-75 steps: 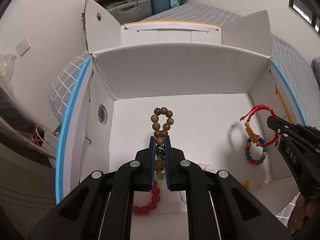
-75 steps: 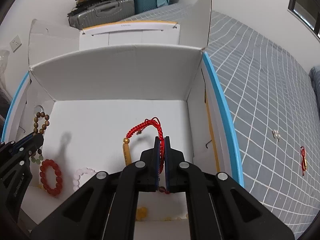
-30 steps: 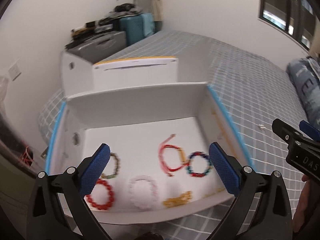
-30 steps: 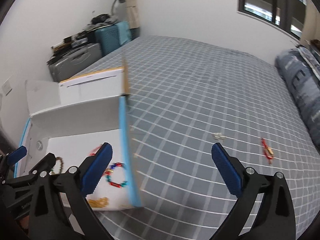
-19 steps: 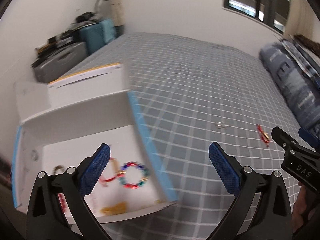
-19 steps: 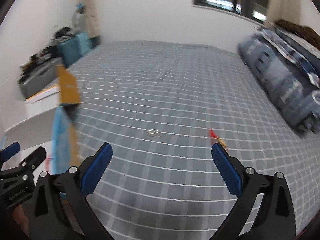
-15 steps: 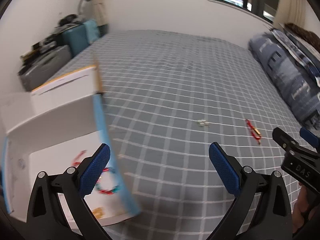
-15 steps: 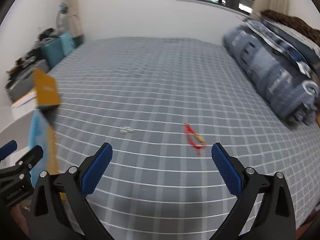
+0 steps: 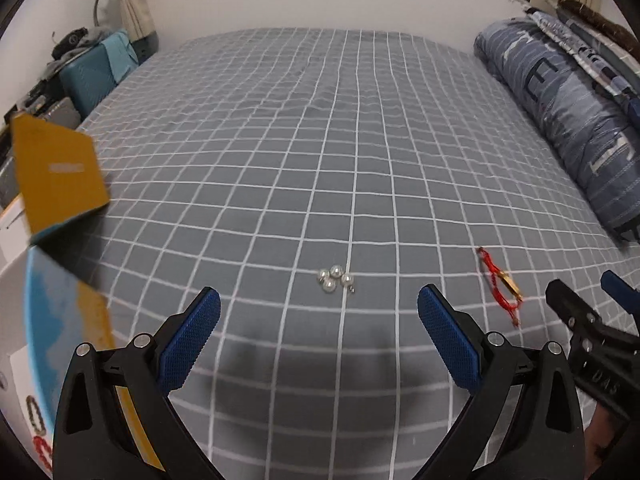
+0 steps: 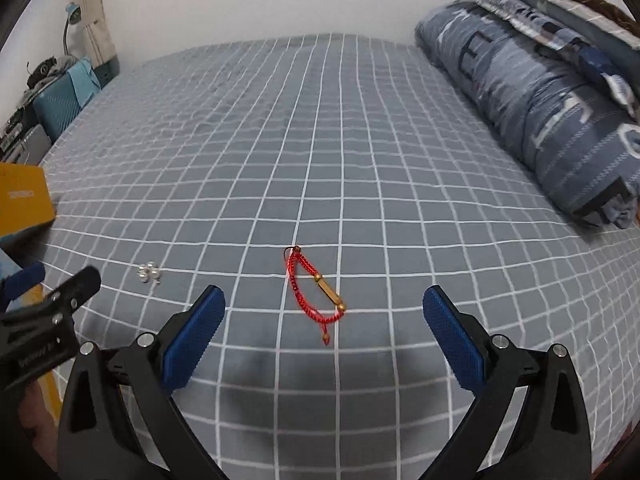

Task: Organize jewelry
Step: 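Move both tools back toward the pearl earrings and the last red cord bracelet, then grasp the pearl earrings with the left tool while the right tool grasps the red cord bracelet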

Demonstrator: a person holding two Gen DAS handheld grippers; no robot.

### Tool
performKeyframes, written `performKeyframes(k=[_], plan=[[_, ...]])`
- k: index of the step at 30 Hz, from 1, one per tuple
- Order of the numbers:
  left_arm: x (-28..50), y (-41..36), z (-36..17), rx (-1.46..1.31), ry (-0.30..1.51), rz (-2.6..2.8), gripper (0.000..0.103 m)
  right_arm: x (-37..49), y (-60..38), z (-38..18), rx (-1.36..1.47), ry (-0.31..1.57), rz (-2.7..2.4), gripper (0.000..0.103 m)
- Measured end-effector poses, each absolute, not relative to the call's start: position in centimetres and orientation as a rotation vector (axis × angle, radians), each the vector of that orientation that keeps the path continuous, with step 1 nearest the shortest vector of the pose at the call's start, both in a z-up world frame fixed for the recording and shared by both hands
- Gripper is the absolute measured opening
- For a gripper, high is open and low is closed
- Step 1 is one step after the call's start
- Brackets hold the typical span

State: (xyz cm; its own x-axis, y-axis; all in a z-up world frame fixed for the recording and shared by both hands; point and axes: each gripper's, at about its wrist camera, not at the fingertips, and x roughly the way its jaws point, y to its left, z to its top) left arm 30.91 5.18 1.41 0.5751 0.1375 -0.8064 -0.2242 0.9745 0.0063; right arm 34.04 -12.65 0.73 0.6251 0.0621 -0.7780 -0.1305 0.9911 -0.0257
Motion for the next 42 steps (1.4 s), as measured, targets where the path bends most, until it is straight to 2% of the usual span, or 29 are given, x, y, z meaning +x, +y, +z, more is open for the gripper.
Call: performKeyframes(k=[11, 17, 22, 25, 28, 30, 35, 36, 42], plan=[[36.3, 5.2, -5.1, -0.080, 1.034, 0.203, 0.095, 39.2, -11.1, -4.7, -0.114, 0.972, 0.136, 0.094], [37.2, 5.6, -6.9, -0.084, 1.075, 0.190, 0.083, 40.0, -11.1, -6.6, -0.126, 1.018, 0.149, 0.080], [37.2, 6.1, -7.2, -0.110, 1.070, 0.185, 0.078, 40.3, -11.2, -7.6, -0.119, 1.055, 0.144, 0.059], [37.3, 6.2, -7.6, -0.109, 1.063, 0.184, 0.069, 40.5, -11.4, -8.2, -0.112, 1.078, 0.147, 0.047], [37.1, 6.1, -7.4, -0.103, 1.058, 0.165, 0.055, 40.6, -11.4, -8.3, -0.111, 1.082, 0.145, 0.037], [37.0, 6.2, -7.4, -0.094, 1.060, 0.152, 0.038, 40.6, -11.4, -8.3, -0.107, 1.087, 0.144, 0.031], [36.9, 6.1, -7.4, -0.068, 1.051, 0.141, 0.011, 40.8, -11.2, -8.3, -0.105, 1.093, 0.131, 0.014], [36.8, 6.0, -7.4, -0.062, 1.048, 0.140, 0.011, 40.9, -11.3, -8.2, -0.100, 1.093, 0.127, 0.010], [36.4, 5.7, -6.8, -0.054, 1.036, 0.130, 0.011, 40.8, -11.7, -8.0, -0.073, 1.090, 0.127, 0.007]])
